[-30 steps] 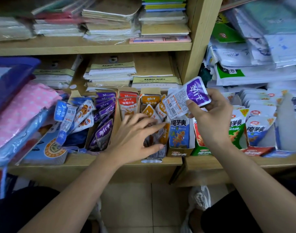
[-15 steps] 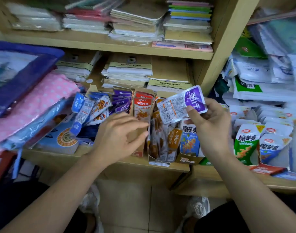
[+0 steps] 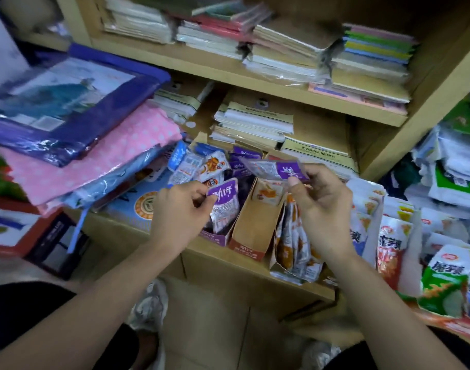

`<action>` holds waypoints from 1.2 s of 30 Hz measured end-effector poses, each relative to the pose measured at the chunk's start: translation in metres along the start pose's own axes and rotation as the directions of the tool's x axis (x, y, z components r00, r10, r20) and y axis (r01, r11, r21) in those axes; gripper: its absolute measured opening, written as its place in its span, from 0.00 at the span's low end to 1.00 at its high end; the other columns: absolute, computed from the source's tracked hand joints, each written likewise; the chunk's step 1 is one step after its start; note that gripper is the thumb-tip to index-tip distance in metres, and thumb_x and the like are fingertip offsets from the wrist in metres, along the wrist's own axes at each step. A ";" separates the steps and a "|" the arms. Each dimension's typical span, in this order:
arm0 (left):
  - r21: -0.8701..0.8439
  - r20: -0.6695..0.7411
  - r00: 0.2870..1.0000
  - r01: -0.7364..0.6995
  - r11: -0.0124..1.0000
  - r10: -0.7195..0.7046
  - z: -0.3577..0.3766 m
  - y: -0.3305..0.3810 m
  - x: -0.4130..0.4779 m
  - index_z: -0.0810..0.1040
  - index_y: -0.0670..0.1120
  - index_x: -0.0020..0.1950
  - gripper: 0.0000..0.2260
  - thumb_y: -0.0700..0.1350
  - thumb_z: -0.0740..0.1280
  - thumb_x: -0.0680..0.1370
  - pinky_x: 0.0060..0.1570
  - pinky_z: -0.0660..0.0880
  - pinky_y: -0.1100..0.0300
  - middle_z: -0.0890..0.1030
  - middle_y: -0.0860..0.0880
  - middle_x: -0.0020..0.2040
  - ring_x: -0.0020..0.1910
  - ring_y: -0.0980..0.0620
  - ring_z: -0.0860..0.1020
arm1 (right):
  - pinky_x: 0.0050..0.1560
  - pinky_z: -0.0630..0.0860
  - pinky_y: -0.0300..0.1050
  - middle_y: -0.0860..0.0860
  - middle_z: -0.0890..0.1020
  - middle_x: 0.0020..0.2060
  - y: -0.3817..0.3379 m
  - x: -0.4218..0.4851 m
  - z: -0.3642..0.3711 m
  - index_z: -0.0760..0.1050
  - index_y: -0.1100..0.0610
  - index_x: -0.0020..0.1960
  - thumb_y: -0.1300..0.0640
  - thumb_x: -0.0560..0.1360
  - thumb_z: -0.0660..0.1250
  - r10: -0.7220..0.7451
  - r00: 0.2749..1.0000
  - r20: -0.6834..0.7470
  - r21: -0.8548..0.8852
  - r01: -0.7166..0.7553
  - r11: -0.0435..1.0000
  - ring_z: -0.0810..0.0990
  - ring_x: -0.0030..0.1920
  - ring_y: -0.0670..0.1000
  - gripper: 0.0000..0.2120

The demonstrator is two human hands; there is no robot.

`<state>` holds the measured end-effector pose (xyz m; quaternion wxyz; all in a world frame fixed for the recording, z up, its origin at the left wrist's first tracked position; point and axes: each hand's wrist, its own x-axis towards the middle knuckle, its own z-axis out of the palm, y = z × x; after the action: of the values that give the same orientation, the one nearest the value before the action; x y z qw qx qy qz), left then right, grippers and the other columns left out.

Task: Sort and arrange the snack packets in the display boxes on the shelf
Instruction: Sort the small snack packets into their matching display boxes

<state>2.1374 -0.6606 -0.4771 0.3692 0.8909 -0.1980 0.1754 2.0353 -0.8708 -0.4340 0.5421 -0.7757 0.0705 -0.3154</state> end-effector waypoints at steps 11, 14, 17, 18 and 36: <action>-0.382 0.174 0.970 0.223 0.897 -0.168 -0.007 -0.018 0.010 0.86 0.44 0.41 0.03 0.41 0.76 0.74 0.33 0.72 0.64 0.80 0.62 0.27 0.25 0.66 0.76 | 0.49 0.77 0.40 0.43 0.81 0.48 0.002 0.027 0.011 0.80 0.57 0.55 0.63 0.80 0.67 -0.026 0.836 0.547 -0.218 0.173 0.960 0.80 0.52 0.46 0.06; -0.377 0.141 0.981 0.175 0.910 -0.130 -0.010 -0.018 0.008 0.87 0.45 0.42 0.01 0.41 0.77 0.74 0.33 0.74 0.63 0.81 0.61 0.29 0.27 0.65 0.77 | 0.50 0.75 0.34 0.43 0.79 0.51 -0.001 0.029 0.023 0.80 0.54 0.56 0.63 0.80 0.67 0.008 0.774 0.633 -0.283 0.223 0.933 0.77 0.56 0.43 0.08; -0.299 0.120 0.992 0.083 0.951 -0.049 -0.015 -0.020 0.005 0.87 0.50 0.41 0.04 0.41 0.78 0.72 0.35 0.77 0.63 0.84 0.59 0.32 0.30 0.63 0.80 | 0.51 0.75 0.34 0.45 0.80 0.50 -0.011 0.029 0.015 0.82 0.54 0.51 0.68 0.78 0.68 0.025 0.717 0.697 -0.264 0.223 0.938 0.79 0.55 0.46 0.10; -0.283 0.150 0.989 0.035 0.959 0.009 -0.019 -0.019 0.003 0.87 0.52 0.41 0.05 0.41 0.78 0.71 0.34 0.75 0.64 0.83 0.59 0.31 0.30 0.63 0.80 | 0.51 0.76 0.34 0.45 0.81 0.49 -0.014 0.027 0.009 0.83 0.53 0.50 0.69 0.77 0.68 0.037 0.701 0.712 -0.260 0.215 0.941 0.80 0.54 0.46 0.12; -0.387 0.529 0.831 0.054 0.921 0.174 -0.033 -0.018 0.004 0.87 0.52 0.44 0.05 0.43 0.78 0.72 0.42 0.81 0.56 0.85 0.59 0.38 0.40 0.59 0.84 | 0.53 0.82 0.49 0.49 0.78 0.55 0.036 0.002 0.026 0.79 0.57 0.56 0.70 0.72 0.74 -0.093 0.867 0.489 -0.261 0.248 0.933 0.81 0.56 0.47 0.15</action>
<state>2.1439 -0.6263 -0.4640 0.4581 0.8059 -0.3551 -0.1206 2.0600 -0.8654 -0.4708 0.3815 -0.9083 -0.0828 -0.1501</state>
